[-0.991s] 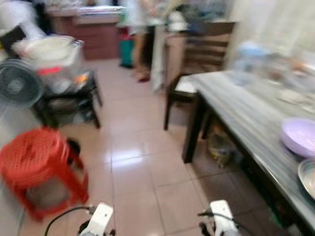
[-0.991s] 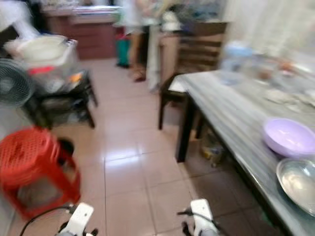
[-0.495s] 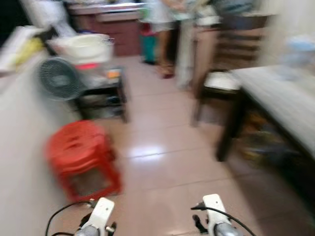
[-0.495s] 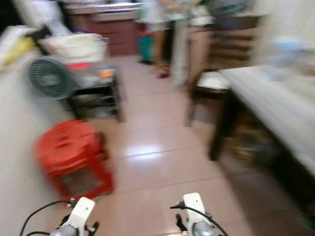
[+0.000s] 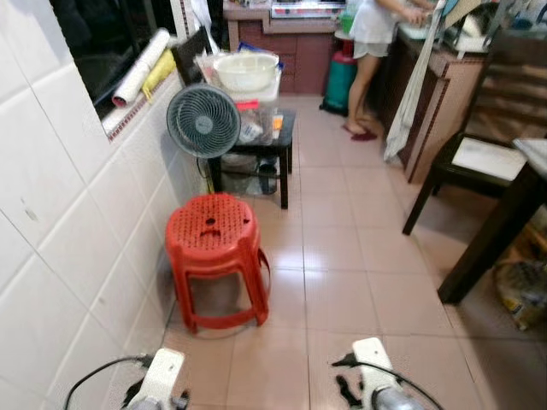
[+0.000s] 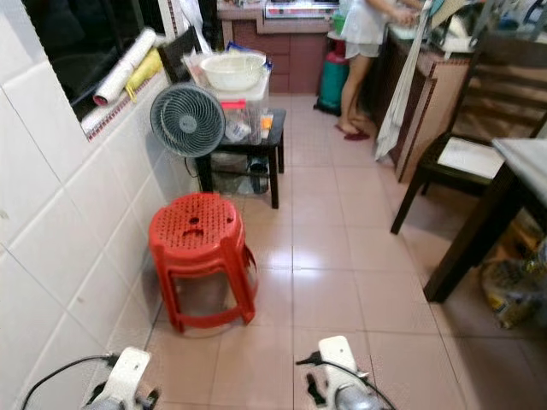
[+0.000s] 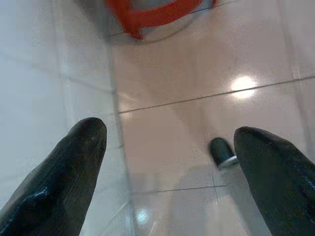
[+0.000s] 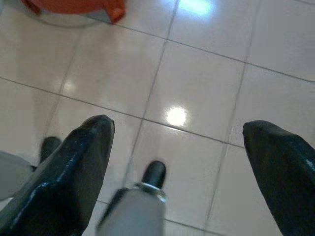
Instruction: Setting the table
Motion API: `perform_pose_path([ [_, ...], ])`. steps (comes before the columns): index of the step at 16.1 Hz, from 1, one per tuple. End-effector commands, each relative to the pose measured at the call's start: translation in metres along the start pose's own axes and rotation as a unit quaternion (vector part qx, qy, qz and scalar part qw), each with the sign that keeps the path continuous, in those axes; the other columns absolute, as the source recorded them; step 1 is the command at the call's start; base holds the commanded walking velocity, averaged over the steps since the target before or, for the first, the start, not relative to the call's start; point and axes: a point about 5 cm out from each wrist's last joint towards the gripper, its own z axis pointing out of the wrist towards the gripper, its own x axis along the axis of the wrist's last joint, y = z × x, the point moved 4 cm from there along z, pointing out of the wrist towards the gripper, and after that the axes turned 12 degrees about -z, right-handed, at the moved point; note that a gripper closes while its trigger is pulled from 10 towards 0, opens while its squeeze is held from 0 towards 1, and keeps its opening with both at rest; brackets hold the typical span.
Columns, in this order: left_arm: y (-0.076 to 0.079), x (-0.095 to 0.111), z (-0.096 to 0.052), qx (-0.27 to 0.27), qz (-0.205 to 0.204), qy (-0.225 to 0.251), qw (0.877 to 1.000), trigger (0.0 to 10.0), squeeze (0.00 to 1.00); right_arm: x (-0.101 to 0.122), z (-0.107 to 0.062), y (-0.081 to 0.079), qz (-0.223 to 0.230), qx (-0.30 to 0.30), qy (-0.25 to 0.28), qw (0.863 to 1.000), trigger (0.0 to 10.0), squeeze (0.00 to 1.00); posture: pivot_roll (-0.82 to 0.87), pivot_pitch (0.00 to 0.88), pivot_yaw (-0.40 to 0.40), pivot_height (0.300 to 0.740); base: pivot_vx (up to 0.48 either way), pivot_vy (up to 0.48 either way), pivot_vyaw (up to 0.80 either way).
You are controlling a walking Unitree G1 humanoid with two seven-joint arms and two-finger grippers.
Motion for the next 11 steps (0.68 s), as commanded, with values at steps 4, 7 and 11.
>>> perform_pose_path([
  [4, 0.003, -0.001, 0.0, 0.004, -0.004, -0.001, 1.0, 10.0, 0.0, 0.004, 0.0, 0.003, 0.007, -0.008, 0.014, 1.0, 10.0, 0.0, -0.15, 0.0, 0.015, 0.74, 0.0, 0.0, 0.0],
  [7, -0.007, -0.001, -0.001, 0.012, -0.023, -0.001, 1.0, 10.0, 0.0, 0.016, 0.001, 0.014, 0.018, -0.01, 0.032, 0.999, 10.0, 0.0, -0.08, 0.0, -0.043, 0.74, 0.0, 0.0, 0.76],
  [11, -0.025, -0.009, -0.004, 0.06, -0.122, 0.005, 0.991, 10.0, 0.0, 0.033, 0.004, -0.007, -0.068, 0.042, 0.042, 0.996, 10.0, 0.0, 0.04, 0.0, -0.1, 0.74, 0.0, 0.0, 0.19],
])
